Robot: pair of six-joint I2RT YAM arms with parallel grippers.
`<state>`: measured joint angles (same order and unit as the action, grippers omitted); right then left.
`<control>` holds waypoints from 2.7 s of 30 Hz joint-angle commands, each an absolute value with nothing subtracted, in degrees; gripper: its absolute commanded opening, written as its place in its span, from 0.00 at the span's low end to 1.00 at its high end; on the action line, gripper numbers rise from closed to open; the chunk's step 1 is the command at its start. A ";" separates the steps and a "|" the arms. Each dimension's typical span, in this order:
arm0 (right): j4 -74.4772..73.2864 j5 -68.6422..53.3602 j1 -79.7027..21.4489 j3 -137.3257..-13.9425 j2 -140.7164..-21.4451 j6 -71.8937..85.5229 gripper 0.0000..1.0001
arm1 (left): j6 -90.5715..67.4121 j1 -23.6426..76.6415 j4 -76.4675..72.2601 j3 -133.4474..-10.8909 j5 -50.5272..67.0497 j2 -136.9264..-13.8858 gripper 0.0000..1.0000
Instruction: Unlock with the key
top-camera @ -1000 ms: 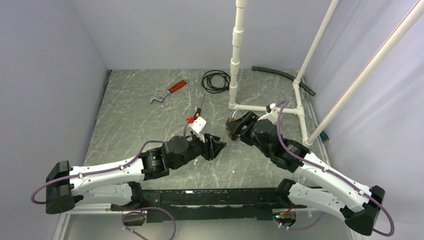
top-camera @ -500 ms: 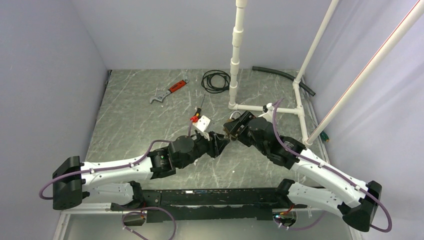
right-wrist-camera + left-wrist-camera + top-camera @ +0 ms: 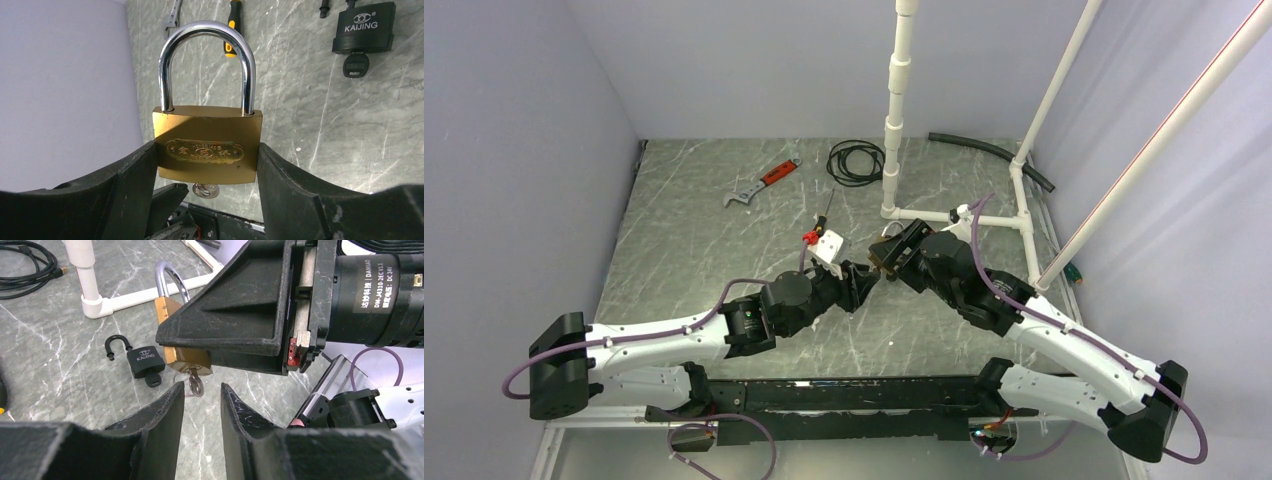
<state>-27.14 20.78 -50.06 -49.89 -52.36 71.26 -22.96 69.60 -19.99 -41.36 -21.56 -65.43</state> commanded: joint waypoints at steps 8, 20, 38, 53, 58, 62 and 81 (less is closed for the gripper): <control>-22.36 19.41 -50.01 -55.17 -52.36 73.98 0.00 | -21.18 69.52 -20.79 -42.45 -24.27 -68.19 0.36; -21.23 17.49 -50.06 -53.90 -52.45 74.65 0.00 | -21.14 69.52 -21.28 -41.85 -24.59 -67.95 0.34; -22.96 11.19 -50.01 -53.65 -52.67 79.78 0.00 | -19.45 69.52 -21.30 -41.04 -28.72 -67.73 0.00; -34.02 8.36 -49.95 -59.35 -58.44 86.75 0.00 | -11.66 71.32 -23.71 -41.71 -28.56 -70.38 0.00; -34.61 6.27 -49.71 -59.53 -59.76 87.55 0.00 | -3.13 75.00 -30.76 -40.59 -32.75 -73.27 0.00; -34.82 4.31 -49.33 -60.38 -61.12 87.26 0.00 | 4.33 77.42 -34.58 -40.65 -35.50 -75.94 0.00; -33.13 2.69 -48.26 -58.83 -59.63 86.32 0.00 | 16.67 80.80 -44.01 -39.10 -39.30 -78.87 0.00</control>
